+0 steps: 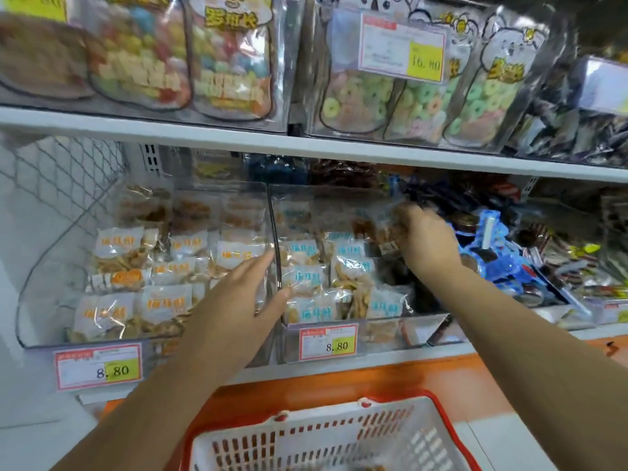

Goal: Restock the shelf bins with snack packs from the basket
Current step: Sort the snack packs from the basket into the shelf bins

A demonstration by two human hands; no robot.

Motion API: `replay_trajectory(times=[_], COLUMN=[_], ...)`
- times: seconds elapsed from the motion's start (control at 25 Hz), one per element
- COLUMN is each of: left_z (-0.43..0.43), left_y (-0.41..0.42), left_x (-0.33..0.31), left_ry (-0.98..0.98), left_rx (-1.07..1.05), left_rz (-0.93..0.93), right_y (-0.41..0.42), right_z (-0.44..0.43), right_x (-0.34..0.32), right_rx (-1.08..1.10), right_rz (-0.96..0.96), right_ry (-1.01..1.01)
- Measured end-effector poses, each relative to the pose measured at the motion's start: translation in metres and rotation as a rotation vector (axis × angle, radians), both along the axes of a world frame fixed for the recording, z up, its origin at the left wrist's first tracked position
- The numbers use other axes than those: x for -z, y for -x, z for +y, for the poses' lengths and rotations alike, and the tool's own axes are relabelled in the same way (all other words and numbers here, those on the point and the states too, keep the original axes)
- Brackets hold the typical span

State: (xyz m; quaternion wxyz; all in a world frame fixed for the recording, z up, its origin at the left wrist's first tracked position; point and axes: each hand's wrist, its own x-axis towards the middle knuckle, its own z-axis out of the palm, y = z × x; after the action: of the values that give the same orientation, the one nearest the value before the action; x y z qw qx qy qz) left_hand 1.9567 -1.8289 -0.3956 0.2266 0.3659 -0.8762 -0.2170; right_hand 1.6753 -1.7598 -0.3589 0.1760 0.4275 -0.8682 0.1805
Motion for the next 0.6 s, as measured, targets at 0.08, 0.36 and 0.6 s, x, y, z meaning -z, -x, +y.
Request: replay_trajectory(times=[0.08,0.36,0.6], left_z=[-0.003,-0.007,-0.009], left_y=[0.000,0.000,-0.002], left_x=[-0.003,-0.003,0.003], left_ry=[-0.011,-0.036,-0.025], left_rx=[0.008,0.047,0.069], left_rz=[0.010,0.010,0.042], right_y=[0.008,0.022,0.004], right_z=[-0.017,-0.036,-0.033], right_x=[0.009,0.025,0.021], right_rx=[-0.013,0.101,0.044], right_rz=[-0.105,-0.454,-0.419], right_ry=[-0.040,-0.073,-0.161])
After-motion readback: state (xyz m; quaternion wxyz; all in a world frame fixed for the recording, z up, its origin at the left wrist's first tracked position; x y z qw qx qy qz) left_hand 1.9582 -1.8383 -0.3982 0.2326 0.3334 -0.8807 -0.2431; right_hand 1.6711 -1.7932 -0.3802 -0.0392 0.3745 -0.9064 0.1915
